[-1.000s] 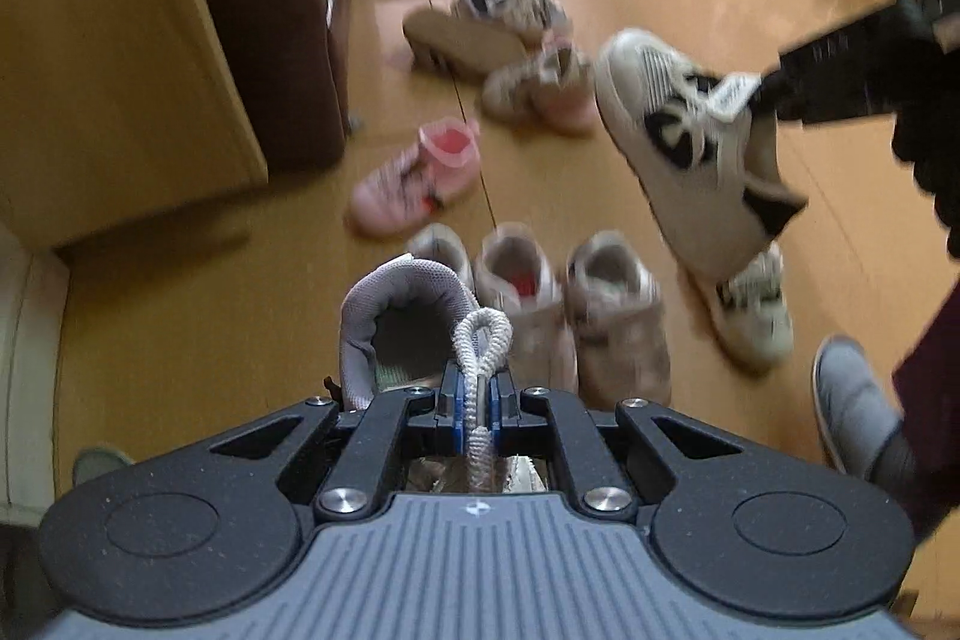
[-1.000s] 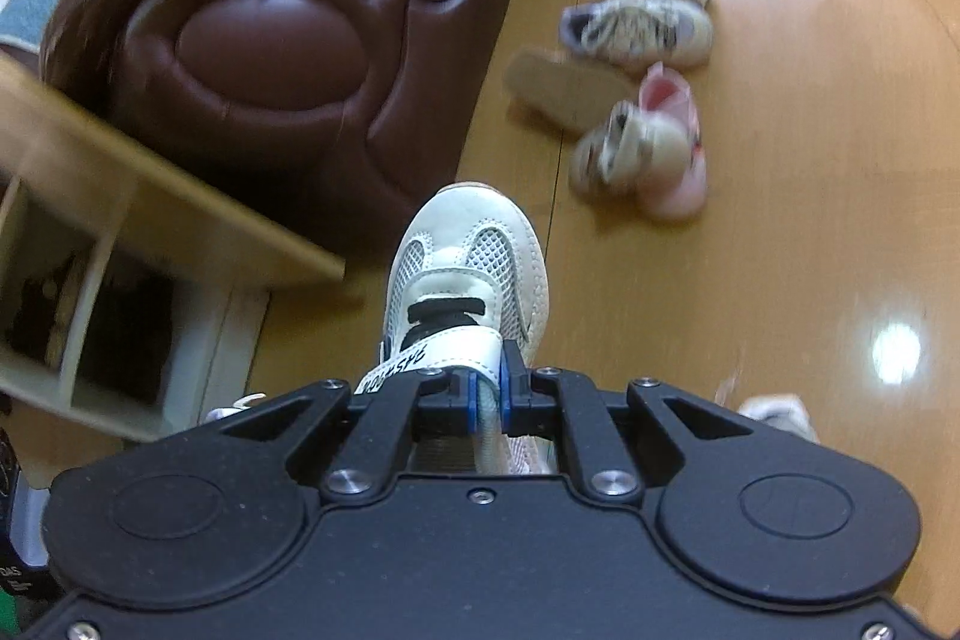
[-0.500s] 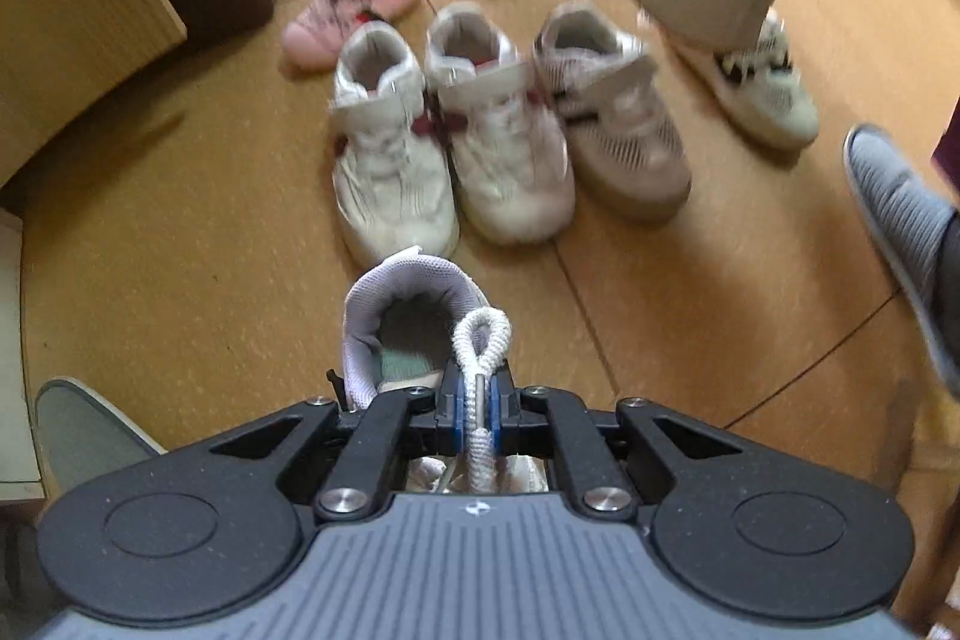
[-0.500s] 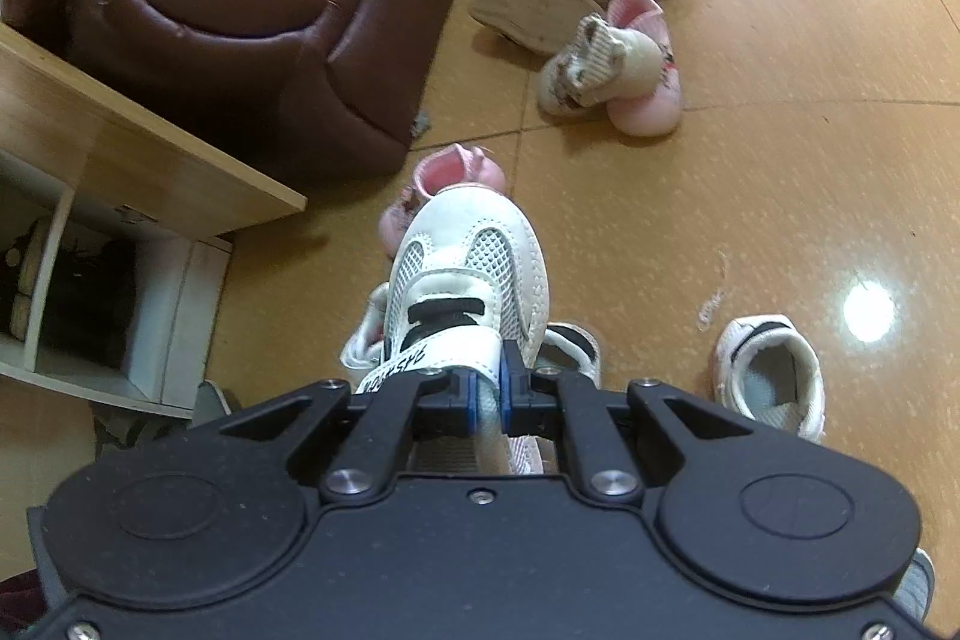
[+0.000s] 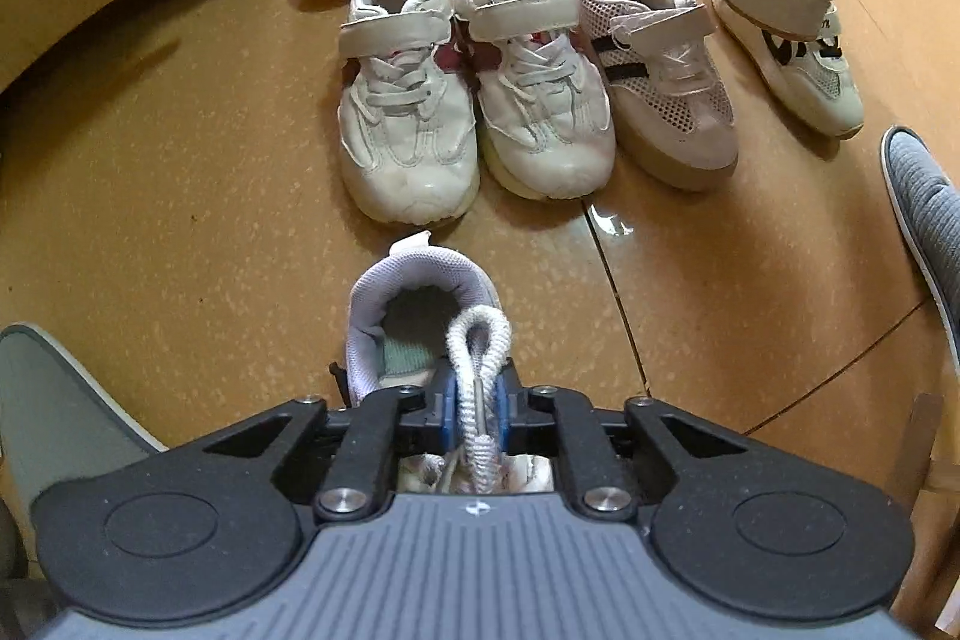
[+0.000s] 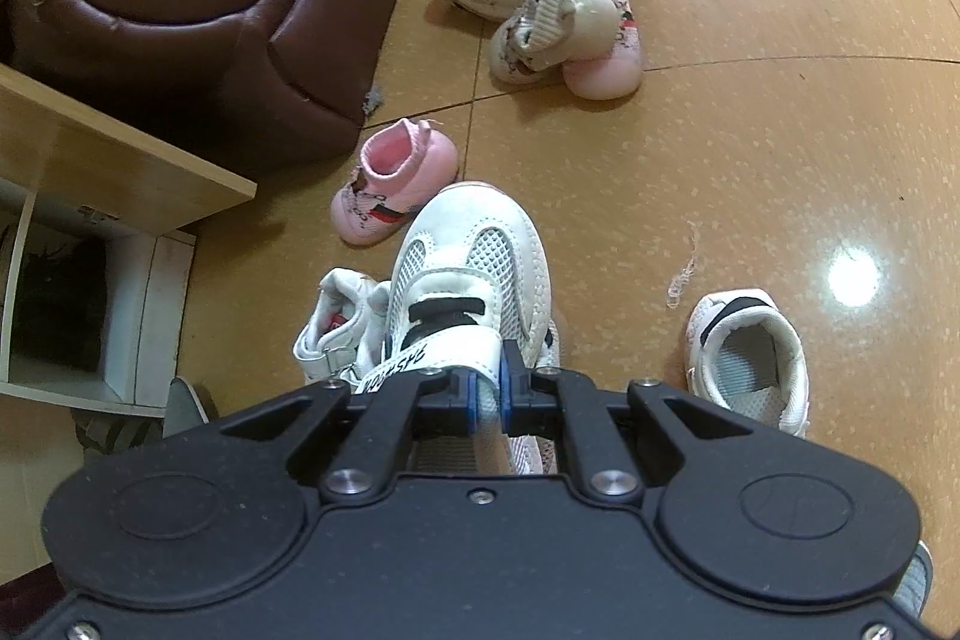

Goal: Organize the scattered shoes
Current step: 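Carry the grey-lined sneaker with the left tool while the right tool carries the velcro sneaker to the row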

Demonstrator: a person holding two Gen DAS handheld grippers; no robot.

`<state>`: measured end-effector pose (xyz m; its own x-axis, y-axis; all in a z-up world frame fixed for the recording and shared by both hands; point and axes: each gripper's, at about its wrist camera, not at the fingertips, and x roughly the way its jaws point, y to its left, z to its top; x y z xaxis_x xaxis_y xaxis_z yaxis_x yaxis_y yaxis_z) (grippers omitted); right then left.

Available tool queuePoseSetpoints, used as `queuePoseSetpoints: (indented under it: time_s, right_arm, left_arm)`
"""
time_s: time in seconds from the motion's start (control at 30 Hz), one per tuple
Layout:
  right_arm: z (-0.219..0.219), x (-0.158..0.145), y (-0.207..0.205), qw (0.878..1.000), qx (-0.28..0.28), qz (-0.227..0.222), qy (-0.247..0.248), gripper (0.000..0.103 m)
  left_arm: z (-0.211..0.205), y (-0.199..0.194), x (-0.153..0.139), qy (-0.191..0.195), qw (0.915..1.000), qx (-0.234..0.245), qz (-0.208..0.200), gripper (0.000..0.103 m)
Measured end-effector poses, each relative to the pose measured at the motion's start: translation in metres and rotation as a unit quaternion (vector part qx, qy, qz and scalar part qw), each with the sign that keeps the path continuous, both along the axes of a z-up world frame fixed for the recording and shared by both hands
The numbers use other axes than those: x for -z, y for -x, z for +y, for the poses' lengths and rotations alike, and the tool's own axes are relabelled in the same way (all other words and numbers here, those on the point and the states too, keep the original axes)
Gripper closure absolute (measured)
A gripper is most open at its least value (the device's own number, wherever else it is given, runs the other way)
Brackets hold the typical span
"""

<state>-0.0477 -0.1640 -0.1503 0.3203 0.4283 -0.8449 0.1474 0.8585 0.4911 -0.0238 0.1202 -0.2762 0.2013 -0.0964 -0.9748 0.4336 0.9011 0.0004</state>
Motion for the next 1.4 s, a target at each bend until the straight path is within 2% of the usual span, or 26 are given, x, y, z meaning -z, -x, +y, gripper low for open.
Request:
queuePoseSetpoints:
  time_s: [0.07,0.13,0.23,0.4,0.53,0.67,0.8,0.93,1.0,1.13,1.23,1.27,1.3,1.33,1.37,1.4]
  right_arm:
    - [-0.001,0.0,0.0,1.0,-0.001,0.002,0.0,0.095]
    - [-0.001,-0.001,0.001,1.0,-0.001,0.002,-0.002,0.095]
    - [-0.003,-0.004,0.003,1.0,-0.002,0.001,-0.003,0.095]
    - [-0.016,-0.011,0.006,1.0,0.015,-0.004,-0.006,0.095]
    - [-0.032,-0.017,0.01,0.999,0.038,-0.005,-0.007,0.095]
    - [-0.05,-0.022,0.012,0.999,0.052,-0.006,-0.006,0.095]
    - [-0.063,-0.032,0.01,0.999,0.013,-0.01,0.028,0.095]
    - [-0.077,-0.037,0.007,0.998,-0.034,-0.002,0.06,0.095]
    - [-0.078,-0.044,-0.001,0.99,-0.102,-0.001,0.094,0.095]
    - [-0.077,-0.054,-0.011,0.965,-0.219,-0.002,0.146,0.095]
    - [-0.071,-0.055,-0.013,0.931,-0.316,0.003,0.185,0.095]
    - [-0.065,-0.051,-0.009,0.907,-0.369,0.003,0.204,0.095]
    - [-0.057,-0.047,-0.004,0.874,-0.43,0.004,0.226,0.095]
    - [-0.054,-0.043,0.0,0.853,-0.465,0.007,0.237,0.096]
    - [-0.049,-0.034,0.009,0.816,-0.52,0.014,0.253,0.096]
    - [-0.046,-0.027,0.017,0.787,-0.558,0.016,0.265,0.096]
  left_arm:
    - [-0.005,0.0,0.001,-0.004,1.0,0.003,0.007,0.074]
    - [-0.01,0.001,0.0,-0.006,0.9999,0.009,0.012,0.042]
    - [-0.017,0.003,-0.005,-0.007,0.9995,0.023,0.021,0.042]
    - [-0.022,-0.004,-0.03,-0.024,0.9995,0.017,-0.004,0.042]
    - [-0.032,-0.019,-0.068,-0.019,0.9988,0.006,-0.044,0.042]
    - [-0.04,-0.043,-0.128,0.029,0.9964,-0.007,-0.079,0.042]
    - [-0.043,-0.061,-0.174,0.057,0.9945,-0.019,-0.086,0.042]
    - [-0.05,-0.068,-0.205,0.059,0.9933,-0.008,-0.099,0.042]
    - [-0.051,-0.069,-0.215,0.074,0.9908,-0.015,-0.112,0.042]
    - [-0.047,-0.073,-0.212,0.137,0.9824,-0.058,-0.112,0.042]
    - [-0.049,-0.076,-0.201,0.155,0.9796,-0.074,-0.105,0.042]
    - [-0.049,-0.077,-0.197,0.154,0.98,-0.074,-0.102,0.042]
    - [-0.049,-0.078,-0.191,0.151,0.9808,-0.074,-0.099,0.042]
    - [-0.049,-0.078,-0.188,0.149,0.9813,-0.075,-0.097,0.042]
    - [-0.047,-0.078,-0.187,0.148,0.9814,-0.078,-0.095,0.042]
    - [-0.045,-0.078,-0.183,0.146,0.9815,-0.084,-0.091,0.042]
